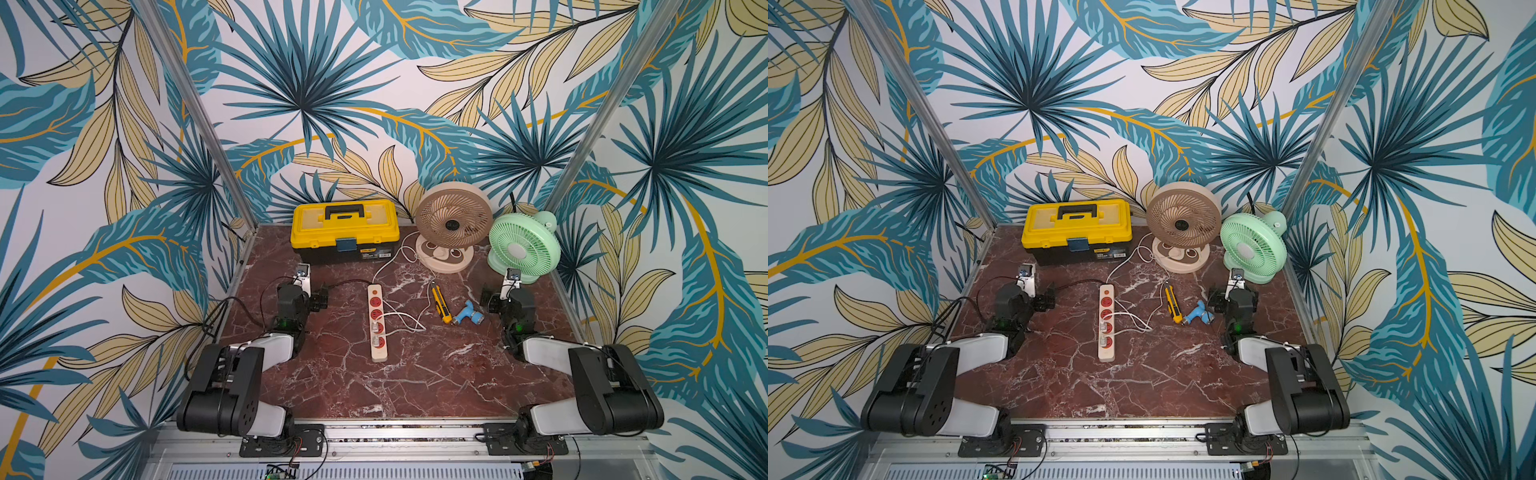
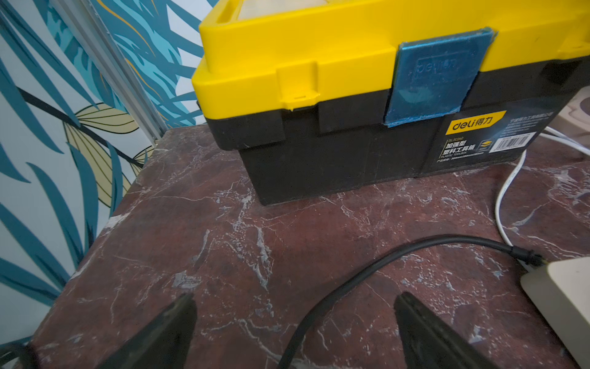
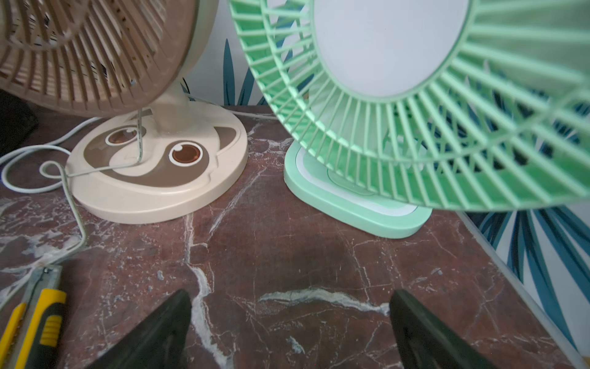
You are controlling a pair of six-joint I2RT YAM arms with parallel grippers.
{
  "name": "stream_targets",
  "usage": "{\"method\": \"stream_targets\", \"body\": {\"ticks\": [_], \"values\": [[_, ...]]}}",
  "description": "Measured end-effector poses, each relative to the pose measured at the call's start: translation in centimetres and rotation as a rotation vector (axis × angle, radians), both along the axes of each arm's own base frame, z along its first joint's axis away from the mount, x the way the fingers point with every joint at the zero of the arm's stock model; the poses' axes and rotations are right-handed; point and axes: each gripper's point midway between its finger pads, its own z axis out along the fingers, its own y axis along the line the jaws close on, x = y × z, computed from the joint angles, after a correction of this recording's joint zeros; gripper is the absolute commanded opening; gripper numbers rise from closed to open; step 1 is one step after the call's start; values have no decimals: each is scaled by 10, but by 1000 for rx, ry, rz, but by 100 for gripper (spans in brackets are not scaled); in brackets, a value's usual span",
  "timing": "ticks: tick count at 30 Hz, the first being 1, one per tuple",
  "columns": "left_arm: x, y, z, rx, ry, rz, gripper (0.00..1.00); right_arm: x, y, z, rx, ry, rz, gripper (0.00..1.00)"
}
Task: Unplug the desk fan from the power strip
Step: Remove the plug from the socket.
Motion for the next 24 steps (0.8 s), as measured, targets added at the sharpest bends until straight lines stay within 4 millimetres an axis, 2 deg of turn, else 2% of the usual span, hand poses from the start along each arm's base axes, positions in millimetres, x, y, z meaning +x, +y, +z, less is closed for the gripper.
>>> {"method": "stream_targets", "body": {"ticks": [4, 6, 8, 11, 15, 18, 21, 24], "values": [[1, 8, 50, -142, -62, 101, 100, 5, 9, 68, 97, -99, 29, 100], [-4, 18, 61, -274, -66, 181, 100, 0, 19, 89, 166, -121, 70, 100], [-7, 28, 60, -415, -25, 240, 100, -7, 32, 99, 267, -119, 123, 99], [-4, 19, 40, -575, 102, 226, 100, -17, 49, 94, 443, -48, 158, 99], [1, -19, 3, -735, 335, 148, 100, -28, 77, 73, 611, 88, 234, 98], [-10, -54, -20, -772, 480, 93, 100, -40, 96, 57, 660, 188, 266, 98], [-26, -96, -32, -758, 603, 19, 100, -54, 124, 50, 652, 271, 314, 98], [-34, -136, -32, -721, 694, -49, 100, -69, 152, 57, 621, 317, 378, 99]]}}
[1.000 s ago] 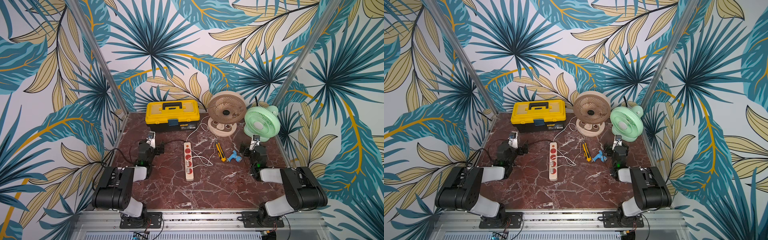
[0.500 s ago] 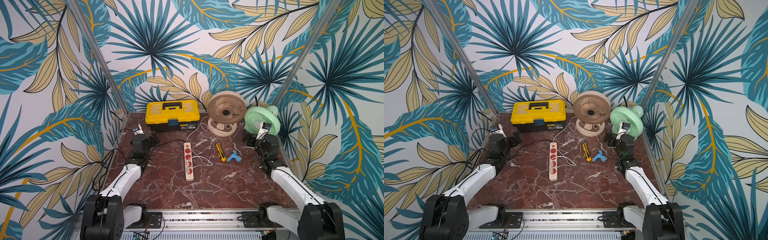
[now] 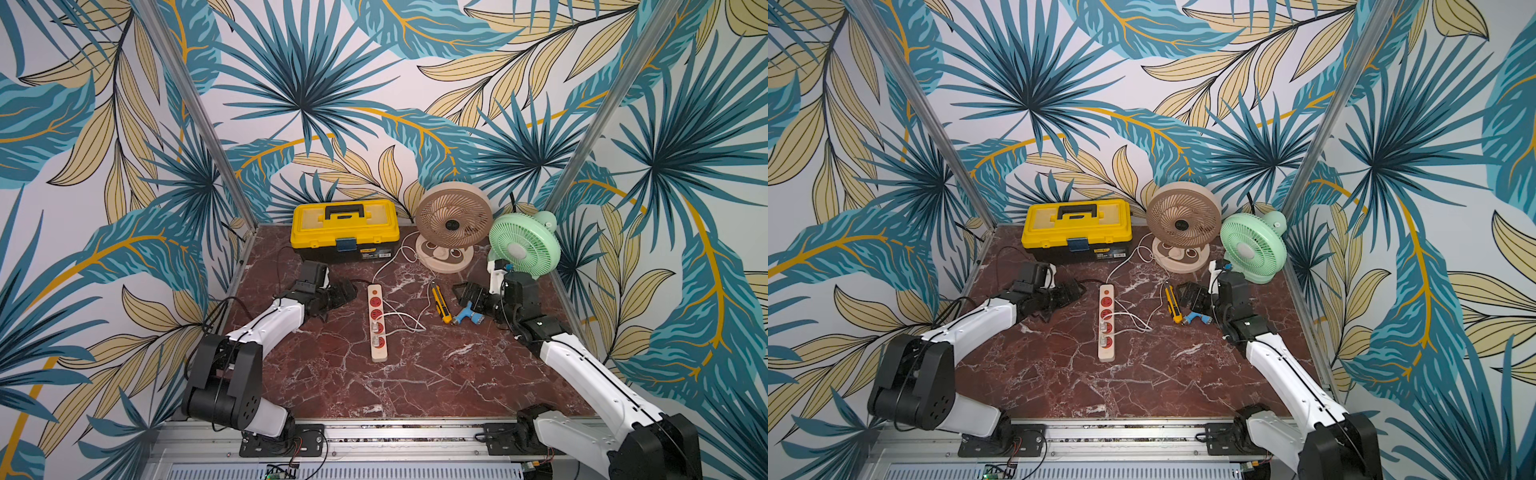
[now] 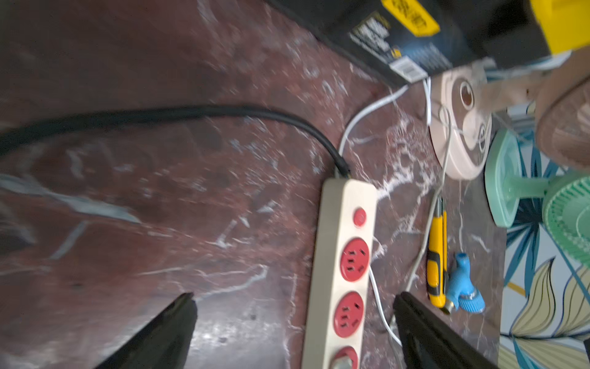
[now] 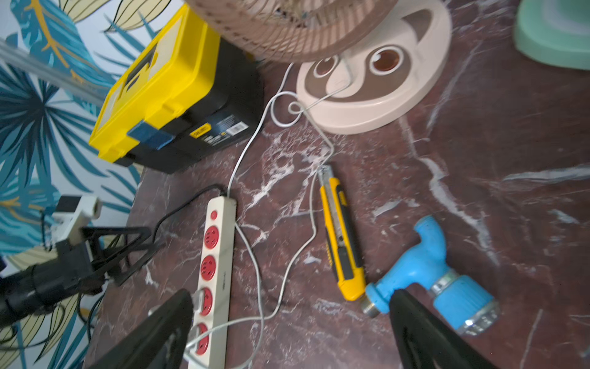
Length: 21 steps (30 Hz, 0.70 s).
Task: Unplug the desk fan from the power strip
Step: Remove the plug from the socket.
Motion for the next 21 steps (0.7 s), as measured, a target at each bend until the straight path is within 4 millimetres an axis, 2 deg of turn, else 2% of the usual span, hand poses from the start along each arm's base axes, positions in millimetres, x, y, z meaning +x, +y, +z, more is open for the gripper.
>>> {"method": "stream_targets", "body": {"ticks": [2, 5, 10, 16, 21], "values": [[-1, -23, 1, 16, 30, -49, 100, -8, 13, 7, -18, -7, 32, 99], [0, -46, -3, 55, 86, -69, 100, -19, 26, 16, -39, -26, 60, 99], [2, -61, -24, 129, 203, -43, 100, -35, 47, 19, -64, -38, 102, 99], [8, -87, -48, 190, 312, -100, 97, -50, 78, 23, -106, -52, 171, 99], [-2, -101, -68, 273, 381, -153, 92, -55, 101, 18, -150, -48, 210, 100]]}}
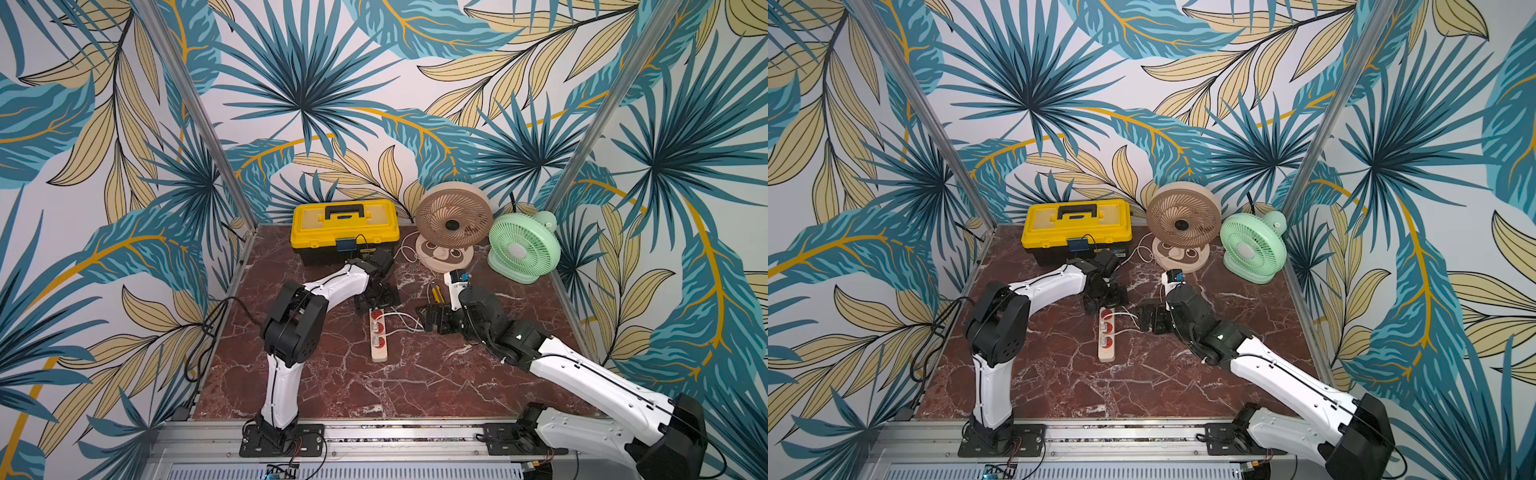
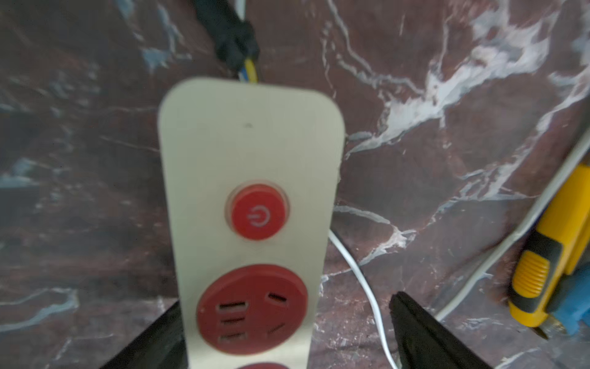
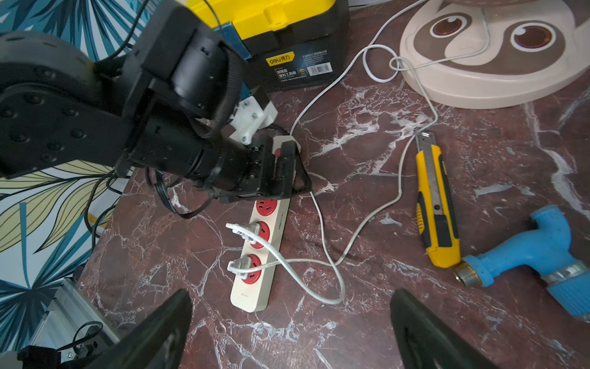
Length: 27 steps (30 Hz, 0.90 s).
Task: Unplug the desk fan from the power strip
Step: Remove the plug from the socket.
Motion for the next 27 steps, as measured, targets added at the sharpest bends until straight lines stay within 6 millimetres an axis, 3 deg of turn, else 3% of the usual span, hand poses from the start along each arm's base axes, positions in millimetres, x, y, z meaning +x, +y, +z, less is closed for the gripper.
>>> {"method": "stream_targets", "body": {"ticks": [4, 12, 14, 18, 19, 27], "values": [[-6, 2, -4, 40, 30, -6, 85, -7, 21, -6, -39, 7, 40, 99], [-10, 10, -8, 94, 63, 0, 61, -24, 58, -21, -110, 13, 114, 99], [-10, 12, -9, 108, 69, -1, 47, -28, 65, -25, -119, 17, 128, 99], [-10, 12, -10, 124, 92, -12, 4, -38, 80, -34, -129, 24, 153, 99], [-10, 12, -10, 126, 99, -11, 0, -41, 85, -37, -133, 26, 160, 99], [-11, 10, -12, 118, 134, -13, 0, -55, 108, -49, -122, 12, 179, 97]]}}
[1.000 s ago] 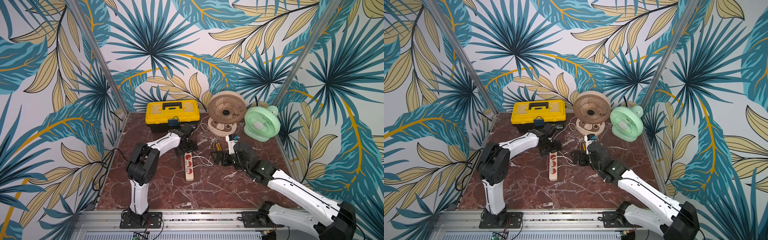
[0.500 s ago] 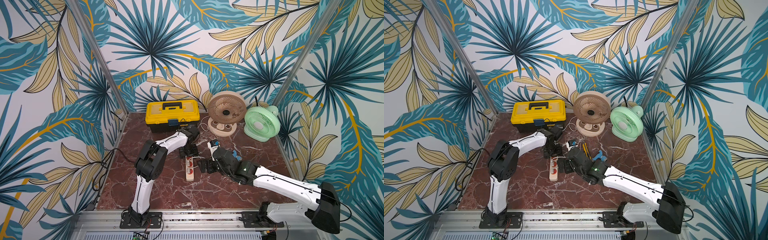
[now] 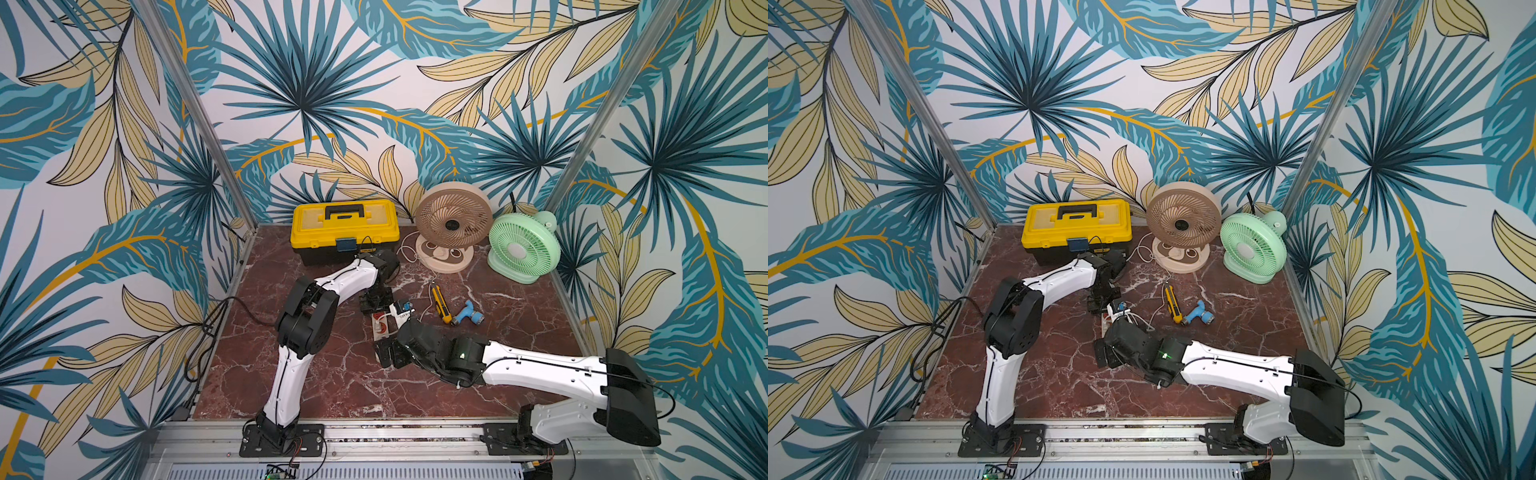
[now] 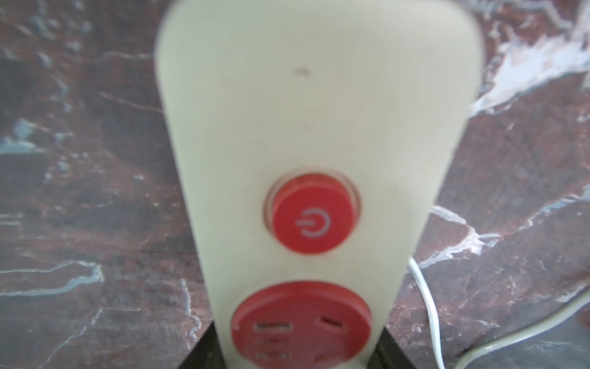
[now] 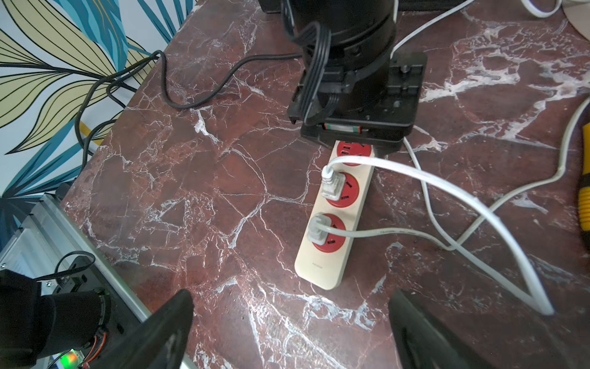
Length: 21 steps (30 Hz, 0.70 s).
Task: Unplug the desk fan from the power strip
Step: Remove the plug from the socket.
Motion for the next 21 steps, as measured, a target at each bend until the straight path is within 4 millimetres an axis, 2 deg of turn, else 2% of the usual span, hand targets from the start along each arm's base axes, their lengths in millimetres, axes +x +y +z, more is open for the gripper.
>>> {"method": "stream_targets", "body": {"ticks": [6, 9, 13, 16, 21], "values": [[1, 2, 0, 13, -7, 12, 0, 3, 5, -21, -27, 19, -33, 91], [1, 2, -1, 13, -5, 12, 0, 3, 9, -39, -59, 42, -41, 89], [1, 1, -1, 9, -2, 8, 0, 5, 13, -58, -104, 73, -64, 76], [1, 1, -1, 9, -2, 8, 0, 7, 16, -63, -123, 89, -80, 67], [1, 2, -2, 10, -1, 7, 0, 13, 28, -62, -141, 100, -93, 63]]}}
